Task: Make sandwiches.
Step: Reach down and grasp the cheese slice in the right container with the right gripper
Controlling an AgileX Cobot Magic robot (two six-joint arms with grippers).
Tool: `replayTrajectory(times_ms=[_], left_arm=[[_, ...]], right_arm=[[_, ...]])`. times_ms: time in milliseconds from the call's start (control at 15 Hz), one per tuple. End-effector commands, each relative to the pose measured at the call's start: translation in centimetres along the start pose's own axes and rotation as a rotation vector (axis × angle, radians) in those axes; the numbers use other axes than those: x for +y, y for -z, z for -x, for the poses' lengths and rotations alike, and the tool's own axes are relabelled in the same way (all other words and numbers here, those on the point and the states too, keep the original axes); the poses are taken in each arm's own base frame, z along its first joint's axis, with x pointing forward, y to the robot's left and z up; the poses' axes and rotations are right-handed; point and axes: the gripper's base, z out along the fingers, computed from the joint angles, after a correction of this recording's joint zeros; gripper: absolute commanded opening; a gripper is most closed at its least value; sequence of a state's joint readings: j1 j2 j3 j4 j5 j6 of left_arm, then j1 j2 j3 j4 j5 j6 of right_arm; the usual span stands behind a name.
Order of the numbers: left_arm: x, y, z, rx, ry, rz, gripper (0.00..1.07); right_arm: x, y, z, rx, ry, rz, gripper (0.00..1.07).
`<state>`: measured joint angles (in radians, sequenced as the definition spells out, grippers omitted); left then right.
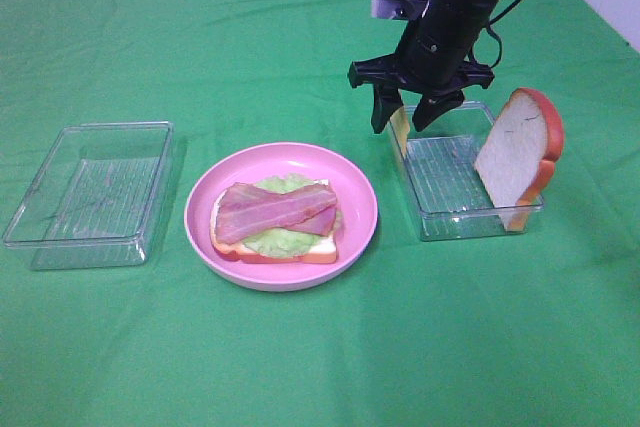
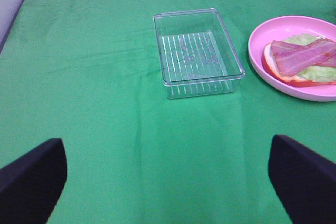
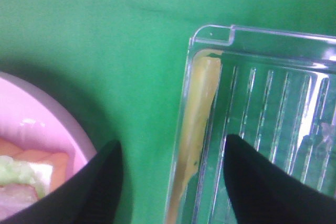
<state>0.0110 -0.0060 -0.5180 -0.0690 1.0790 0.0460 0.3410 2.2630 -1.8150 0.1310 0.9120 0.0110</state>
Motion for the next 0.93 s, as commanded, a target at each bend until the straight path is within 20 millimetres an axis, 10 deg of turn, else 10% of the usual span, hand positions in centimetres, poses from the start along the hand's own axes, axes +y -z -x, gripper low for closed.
replayTrajectory(times_ms=[67,333,667,933], left_arm=[[-0.06,0.19,-0.16,-0.016,0.006,-0.010,0.98],[-0.06,0.19,-0.16,-0.016,0.006,-0.010,0.98],[-0.06,0.19,-0.16,-0.016,0.006,-0.010,0.98],[-0.06,0.19,-0.16,-0.016,0.006,-0.010,0.98]], right_arm=[[-0.14,0.15,0.03,0.003,0.002,-0.003,0.54],[-0.17,0.15,-0.20,0.028,0.004,-0.006,0.54],[-0.18,0.15,-0.20,0.028,0.004,-0.006,0.01],[-0.13,0.53,-0.24,0.029,0.005,-0.006,0.00]])
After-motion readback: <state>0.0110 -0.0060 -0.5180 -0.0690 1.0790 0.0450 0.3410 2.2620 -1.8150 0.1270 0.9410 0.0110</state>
